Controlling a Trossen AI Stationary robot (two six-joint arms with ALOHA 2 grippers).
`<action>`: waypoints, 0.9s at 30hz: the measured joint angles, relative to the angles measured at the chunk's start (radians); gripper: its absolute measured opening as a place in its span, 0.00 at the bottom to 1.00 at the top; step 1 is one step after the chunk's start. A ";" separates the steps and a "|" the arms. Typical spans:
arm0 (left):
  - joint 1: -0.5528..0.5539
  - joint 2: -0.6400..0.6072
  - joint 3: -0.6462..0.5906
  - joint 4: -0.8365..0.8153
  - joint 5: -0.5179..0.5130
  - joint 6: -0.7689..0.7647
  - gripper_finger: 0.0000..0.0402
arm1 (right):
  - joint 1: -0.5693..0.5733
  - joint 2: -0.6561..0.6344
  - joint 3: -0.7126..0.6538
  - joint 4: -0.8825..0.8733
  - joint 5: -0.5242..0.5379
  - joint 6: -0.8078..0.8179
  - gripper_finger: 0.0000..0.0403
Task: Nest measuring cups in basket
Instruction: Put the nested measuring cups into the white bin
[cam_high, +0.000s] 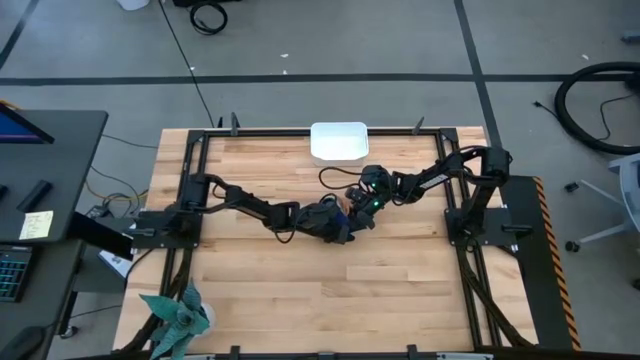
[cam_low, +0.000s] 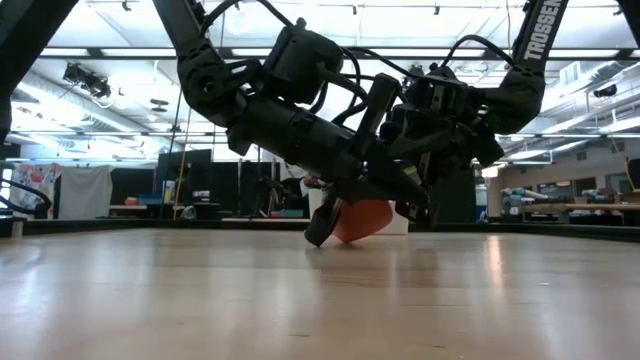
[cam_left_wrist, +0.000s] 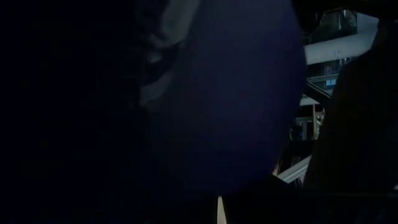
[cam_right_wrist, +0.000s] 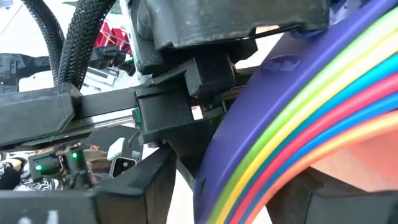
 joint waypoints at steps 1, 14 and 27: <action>0.000 -0.002 0.000 0.000 0.000 0.000 0.01 | 0.000 0.000 0.000 0.000 -0.001 0.000 0.52; -0.013 -0.027 -0.003 -0.071 0.005 0.010 0.01 | 0.000 0.002 -0.001 -0.029 -0.018 -0.041 0.30; -0.057 -0.030 -0.001 -0.086 0.005 -0.020 0.01 | -0.006 0.001 0.002 -0.051 0.040 -0.126 0.25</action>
